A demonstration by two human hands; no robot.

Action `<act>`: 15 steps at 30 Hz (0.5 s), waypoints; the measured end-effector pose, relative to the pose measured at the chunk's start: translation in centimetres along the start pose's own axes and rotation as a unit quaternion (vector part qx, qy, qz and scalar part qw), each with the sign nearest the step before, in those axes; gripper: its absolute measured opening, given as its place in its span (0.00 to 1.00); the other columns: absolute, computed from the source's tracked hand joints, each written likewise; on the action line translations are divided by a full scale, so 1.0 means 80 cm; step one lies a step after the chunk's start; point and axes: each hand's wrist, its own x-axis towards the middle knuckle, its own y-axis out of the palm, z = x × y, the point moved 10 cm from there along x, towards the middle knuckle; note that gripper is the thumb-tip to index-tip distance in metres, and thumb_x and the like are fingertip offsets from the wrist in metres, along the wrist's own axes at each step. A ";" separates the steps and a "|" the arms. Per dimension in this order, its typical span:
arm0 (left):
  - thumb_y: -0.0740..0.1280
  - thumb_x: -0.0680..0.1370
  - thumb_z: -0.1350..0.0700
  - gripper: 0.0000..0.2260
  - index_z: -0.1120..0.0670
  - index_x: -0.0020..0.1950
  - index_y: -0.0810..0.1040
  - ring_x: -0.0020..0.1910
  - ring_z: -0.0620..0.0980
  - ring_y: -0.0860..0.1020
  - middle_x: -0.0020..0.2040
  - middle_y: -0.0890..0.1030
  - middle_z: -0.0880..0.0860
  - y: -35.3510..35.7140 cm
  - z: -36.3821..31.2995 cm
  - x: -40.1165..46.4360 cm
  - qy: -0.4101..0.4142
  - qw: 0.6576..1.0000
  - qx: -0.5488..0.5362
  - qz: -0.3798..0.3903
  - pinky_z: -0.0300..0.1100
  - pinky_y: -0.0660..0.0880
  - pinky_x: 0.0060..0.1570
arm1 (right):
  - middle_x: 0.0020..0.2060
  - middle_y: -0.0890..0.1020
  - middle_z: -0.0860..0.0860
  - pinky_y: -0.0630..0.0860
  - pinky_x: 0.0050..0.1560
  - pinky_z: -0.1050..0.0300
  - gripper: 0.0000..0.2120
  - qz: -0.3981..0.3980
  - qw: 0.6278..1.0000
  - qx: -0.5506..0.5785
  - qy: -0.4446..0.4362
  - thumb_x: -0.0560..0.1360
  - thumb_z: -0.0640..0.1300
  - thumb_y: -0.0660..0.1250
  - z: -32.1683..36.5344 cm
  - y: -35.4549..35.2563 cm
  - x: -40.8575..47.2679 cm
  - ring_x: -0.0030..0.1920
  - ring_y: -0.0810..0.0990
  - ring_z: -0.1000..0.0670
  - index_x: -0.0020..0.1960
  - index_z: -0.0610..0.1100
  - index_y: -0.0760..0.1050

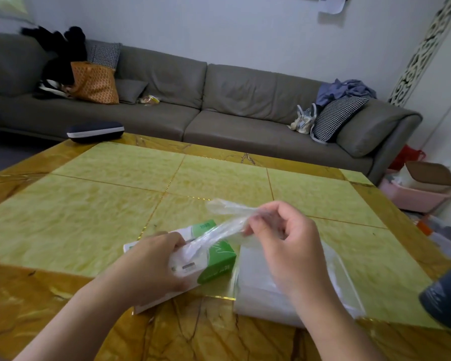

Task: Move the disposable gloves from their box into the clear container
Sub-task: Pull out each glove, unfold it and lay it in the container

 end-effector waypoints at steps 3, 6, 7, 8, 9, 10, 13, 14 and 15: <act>0.73 0.73 0.44 0.23 0.45 0.67 0.73 0.61 0.46 0.75 0.61 0.74 0.42 -0.001 0.010 0.004 -0.009 1.000 0.025 -0.009 0.41 0.74 0.58 | 0.35 0.86 0.46 0.84 0.44 0.56 0.06 -0.045 0.990 0.116 0.069 0.82 0.35 0.68 -0.019 -0.032 0.006 0.39 0.86 0.47 0.47 0.38 0.80; 0.73 0.67 0.36 0.32 0.37 0.69 0.68 0.67 0.43 0.71 0.64 0.70 0.37 0.003 0.017 0.002 0.004 0.998 0.049 0.037 0.41 0.70 0.65 | 0.34 0.83 0.42 0.82 0.34 0.51 0.05 -0.050 0.964 0.209 0.155 0.82 0.33 0.67 -0.042 -0.045 0.004 0.36 0.84 0.43 0.48 0.34 0.79; 0.75 0.62 0.32 0.39 0.34 0.71 0.66 0.67 0.40 0.70 0.66 0.69 0.33 0.002 0.014 0.000 0.012 0.998 -0.006 0.053 0.42 0.70 0.67 | 0.34 0.83 0.42 0.80 0.31 0.52 0.04 -0.046 0.960 0.215 0.173 0.82 0.33 0.67 -0.047 -0.045 0.003 0.35 0.83 0.43 0.49 0.34 0.79; 0.78 0.59 0.30 0.41 0.31 0.70 0.67 0.67 0.37 0.71 0.67 0.71 0.30 -0.002 0.003 -0.005 0.024 0.994 -0.082 0.064 0.43 0.71 0.67 | 0.34 0.82 0.42 0.79 0.28 0.53 0.03 -0.040 0.957 0.219 0.185 0.81 0.33 0.68 -0.052 -0.044 0.001 0.34 0.82 0.43 0.50 0.34 0.79; 0.79 0.58 0.29 0.41 0.31 0.69 0.71 0.66 0.35 0.74 0.66 0.75 0.31 -0.006 -0.015 -0.011 0.043 0.981 -0.174 0.077 0.44 0.72 0.66 | 0.34 0.82 0.42 0.77 0.27 0.54 0.02 -0.033 0.955 0.221 0.193 0.81 0.33 0.68 -0.054 -0.043 0.000 0.33 0.82 0.44 0.51 0.34 0.79; 0.79 0.60 0.30 0.38 0.34 0.68 0.74 0.64 0.36 0.77 0.66 0.78 0.34 -0.009 -0.036 -0.016 0.065 0.958 -0.265 0.091 0.45 0.73 0.65 | 0.34 0.82 0.43 0.76 0.25 0.54 0.02 -0.028 0.955 0.221 0.196 0.81 0.33 0.69 -0.056 -0.041 -0.001 0.32 0.81 0.44 0.51 0.34 0.79; 0.76 0.72 0.35 0.21 0.43 0.61 0.84 0.55 0.42 0.84 0.57 0.86 0.45 -0.006 -0.063 -0.014 0.039 0.881 -0.469 0.058 0.44 0.75 0.55 | 0.35 0.82 0.44 0.72 0.22 0.55 0.03 0.002 0.956 0.217 0.196 0.80 0.34 0.70 -0.055 -0.034 -0.002 0.30 0.80 0.44 0.52 0.35 0.77; 0.75 0.74 0.37 0.17 0.45 0.57 0.86 0.50 0.45 0.85 0.53 0.88 0.49 -0.001 -0.062 -0.010 0.007 0.870 -0.492 0.026 0.44 0.75 0.50 | 0.35 0.83 0.43 0.72 0.21 0.56 0.04 0.014 0.955 0.217 0.201 0.80 0.34 0.70 -0.056 -0.032 -0.004 0.29 0.79 0.44 0.53 0.35 0.76; 0.75 0.75 0.41 0.13 0.49 0.53 0.87 0.45 0.47 0.85 0.49 0.88 0.52 0.005 -0.059 -0.007 -0.022 0.861 -0.508 -0.004 0.44 0.74 0.43 | 0.36 0.83 0.43 0.71 0.21 0.57 0.05 0.025 0.954 0.215 0.205 0.80 0.34 0.71 -0.056 -0.031 -0.005 0.29 0.79 0.44 0.54 0.35 0.76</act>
